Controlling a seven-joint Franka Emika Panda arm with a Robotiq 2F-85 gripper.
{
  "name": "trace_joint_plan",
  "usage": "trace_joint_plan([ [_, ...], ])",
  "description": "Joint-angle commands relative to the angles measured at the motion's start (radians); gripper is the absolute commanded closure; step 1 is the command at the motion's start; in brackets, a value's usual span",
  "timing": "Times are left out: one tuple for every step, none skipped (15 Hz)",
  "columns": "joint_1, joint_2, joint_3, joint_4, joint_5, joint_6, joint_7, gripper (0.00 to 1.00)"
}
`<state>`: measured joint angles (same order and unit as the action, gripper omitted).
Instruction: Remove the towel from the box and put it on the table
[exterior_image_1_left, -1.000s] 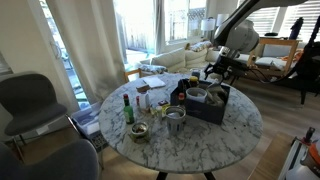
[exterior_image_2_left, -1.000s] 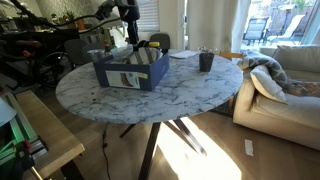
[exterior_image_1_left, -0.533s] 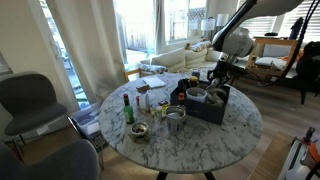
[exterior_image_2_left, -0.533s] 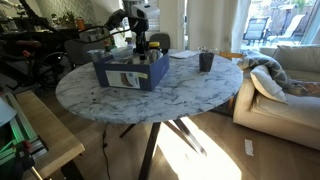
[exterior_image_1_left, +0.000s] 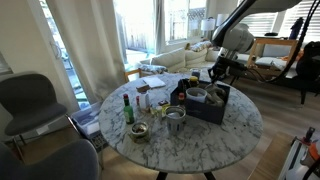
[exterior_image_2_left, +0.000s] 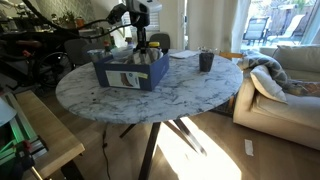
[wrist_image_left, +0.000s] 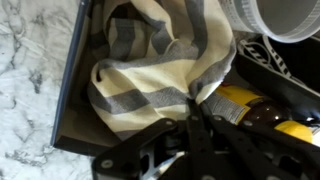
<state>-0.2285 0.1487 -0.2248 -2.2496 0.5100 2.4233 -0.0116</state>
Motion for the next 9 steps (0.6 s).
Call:
trace_joint_plan([
  [-0.005, -0.144, 0.006, -0.045, -0.074, -0.055, -0.030, 0.99],
  [0.003, -0.199, 0.002, -0.062, -0.129, -0.041, -0.024, 0.99],
  [0.006, -0.253, -0.002, -0.076, -0.195, -0.009, -0.011, 0.99],
  [0.003, -0.294, -0.004, -0.075, -0.253, 0.002, 0.006, 0.99],
  [-0.005, -0.338, -0.005, -0.067, -0.306, 0.008, 0.019, 0.99],
  [-0.013, -0.387, -0.004, -0.060, -0.346, 0.013, 0.023, 0.99],
  [-0.017, -0.440, -0.008, -0.057, -0.353, 0.019, 0.004, 0.99],
  [-0.018, -0.495, -0.010, -0.056, -0.362, 0.019, -0.016, 0.99],
  [-0.002, -0.382, -0.014, -0.011, -0.327, 0.001, 0.003, 0.97],
])
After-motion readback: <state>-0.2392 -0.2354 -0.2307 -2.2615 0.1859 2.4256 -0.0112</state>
